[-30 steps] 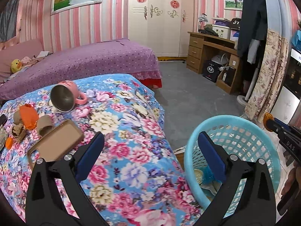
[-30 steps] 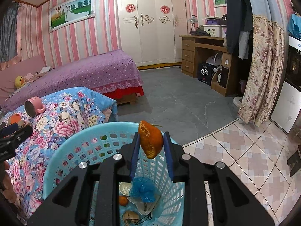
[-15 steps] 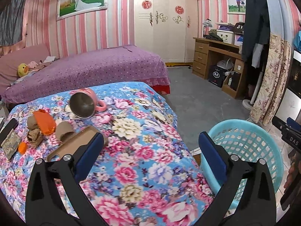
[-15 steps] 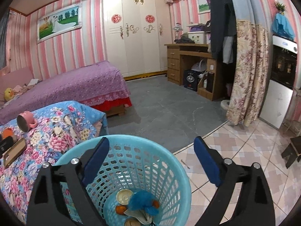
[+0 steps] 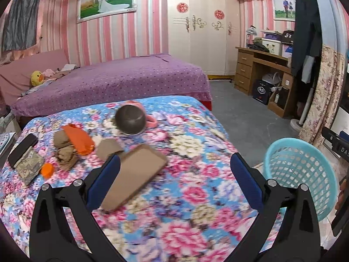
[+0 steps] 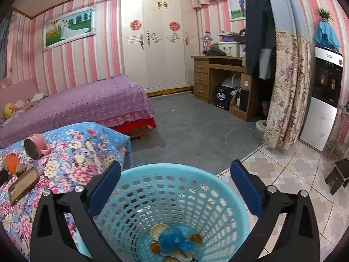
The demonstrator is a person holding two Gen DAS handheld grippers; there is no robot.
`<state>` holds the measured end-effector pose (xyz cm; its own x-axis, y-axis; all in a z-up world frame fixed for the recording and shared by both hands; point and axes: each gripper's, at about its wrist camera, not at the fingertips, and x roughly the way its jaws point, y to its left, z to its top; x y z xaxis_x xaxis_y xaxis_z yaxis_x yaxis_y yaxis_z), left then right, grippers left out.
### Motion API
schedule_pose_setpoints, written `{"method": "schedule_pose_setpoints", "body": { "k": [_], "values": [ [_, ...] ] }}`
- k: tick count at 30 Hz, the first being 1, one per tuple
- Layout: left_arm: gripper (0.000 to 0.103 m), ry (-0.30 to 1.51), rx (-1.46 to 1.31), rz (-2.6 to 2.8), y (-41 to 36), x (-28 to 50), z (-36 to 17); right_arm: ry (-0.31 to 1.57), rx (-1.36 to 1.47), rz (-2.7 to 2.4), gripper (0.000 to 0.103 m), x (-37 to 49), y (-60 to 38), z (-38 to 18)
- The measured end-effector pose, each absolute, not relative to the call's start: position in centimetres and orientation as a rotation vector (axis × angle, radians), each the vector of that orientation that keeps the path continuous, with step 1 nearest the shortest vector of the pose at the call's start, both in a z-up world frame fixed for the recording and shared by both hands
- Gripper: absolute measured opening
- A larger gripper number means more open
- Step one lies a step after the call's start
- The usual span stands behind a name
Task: Collect trash
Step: 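Move both grippers back over the bed toward the remaining items, then grasp the orange round cap with the left gripper while the right gripper grasps the brown cardboard tube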
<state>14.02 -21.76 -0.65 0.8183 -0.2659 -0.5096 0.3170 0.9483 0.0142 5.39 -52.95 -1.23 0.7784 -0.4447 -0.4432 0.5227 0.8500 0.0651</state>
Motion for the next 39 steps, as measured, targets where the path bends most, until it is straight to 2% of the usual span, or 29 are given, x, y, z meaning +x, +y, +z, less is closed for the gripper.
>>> {"method": "schedule_pose_setpoints", "body": {
  "k": [22, 34, 37, 39],
  "values": [
    [0.097, 0.589, 0.070, -0.097, -5.8, 18.0, -3.2, 0.473, 0.041, -0.302, 0.098, 12.6, -38.5, -1.2],
    [0.097, 0.735, -0.020, 0.005, 1.6, 21.7, -6.3, 0.552, 0.016, -0.210, 0.098, 17.3, -33.3, -3.4],
    [0.095, 0.772, -0.051, 0.021, 2.3, 22.8, -7.0, 0.566, 0.020, -0.200, 0.098, 18.0, -32.6, -3.7],
    [0.088, 0.788, -0.066, 0.026, 2.6, 23.5, -7.3, 0.572, 0.022, -0.190, 0.098, 18.4, -32.1, -3.8]
  ]
}}
